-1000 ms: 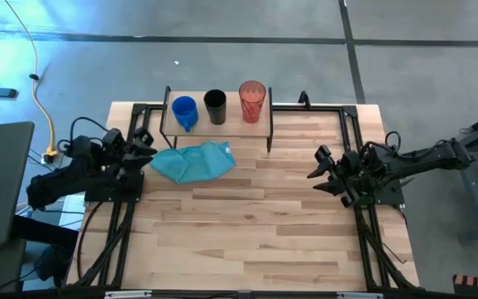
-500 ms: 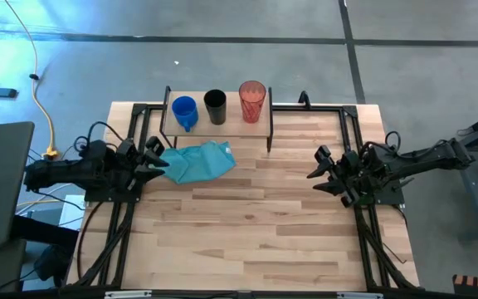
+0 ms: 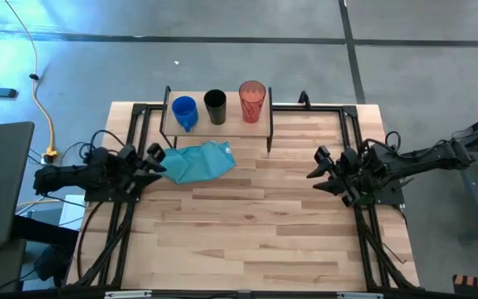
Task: Stack small to large cups/mugs on shelf
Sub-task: Return to Home Position
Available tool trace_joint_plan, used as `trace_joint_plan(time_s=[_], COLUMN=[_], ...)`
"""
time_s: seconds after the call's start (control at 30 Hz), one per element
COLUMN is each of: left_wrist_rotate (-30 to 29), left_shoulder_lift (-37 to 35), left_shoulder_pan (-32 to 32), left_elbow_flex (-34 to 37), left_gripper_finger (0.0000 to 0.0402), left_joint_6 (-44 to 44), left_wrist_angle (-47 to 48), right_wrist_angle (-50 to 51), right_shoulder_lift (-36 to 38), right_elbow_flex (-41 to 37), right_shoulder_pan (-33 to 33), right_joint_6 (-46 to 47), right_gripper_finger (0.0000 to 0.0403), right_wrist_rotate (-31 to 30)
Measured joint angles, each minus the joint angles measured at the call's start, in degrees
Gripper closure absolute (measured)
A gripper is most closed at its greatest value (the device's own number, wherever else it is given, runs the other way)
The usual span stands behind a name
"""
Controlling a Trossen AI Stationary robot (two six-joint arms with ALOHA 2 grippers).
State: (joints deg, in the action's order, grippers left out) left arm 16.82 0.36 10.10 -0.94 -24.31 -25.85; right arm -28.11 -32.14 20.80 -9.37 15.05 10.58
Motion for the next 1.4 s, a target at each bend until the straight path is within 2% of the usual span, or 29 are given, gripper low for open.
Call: trace_joint_plan(time_s=[0.27,0.4,0.67,0.87,1.07,1.27,1.4], left_wrist_rotate=[-0.3,-3.13,-5.51,-5.63,-8.27,-9.05,-11.68], left_shoulder_lift=[0.0,-0.02,0.0,0.0,0.0,0.0,0.0], left_shoulder_pan=[0.01,-0.01,0.01,0.01,-0.03,-0.03,-0.03], left_elbow_flex=[-0.01,-0.01,-0.01,-0.01,-0.01,-0.01,-0.03], left_gripper_finger=[0.0295,0.0295,0.0295,0.0295,0.0295,0.0295,0.0295], left_joint_6=[3.64,6.74,10.7,12.88,12.67,12.17,12.08], left_wrist_angle=[-0.49,-0.75,6.34,9.83,13.82,17.94,22.0], right_wrist_angle=[-0.01,-0.01,0.25,2.27,3.04,6.85,9.84], right_shoulder_lift=[0.0,0.0,0.15,2.58,6.59,10.59,12.84], right_elbow_flex=[0.0,0.0,0.0,0.0,0.0,0.0,0.0], right_shoulder_pan=[0.02,0.02,0.02,0.02,0.02,0.02,0.02], right_joint_6=[0.94,1.64,3.66,7.32,6.97,6.54,6.55], right_gripper_finger=[0.0258,0.0258,0.0258,0.0258,0.0258,0.0258,0.0258], right_wrist_rotate=[-0.8,-0.87,-0.85,-0.85,-0.83,-0.83,-0.82])
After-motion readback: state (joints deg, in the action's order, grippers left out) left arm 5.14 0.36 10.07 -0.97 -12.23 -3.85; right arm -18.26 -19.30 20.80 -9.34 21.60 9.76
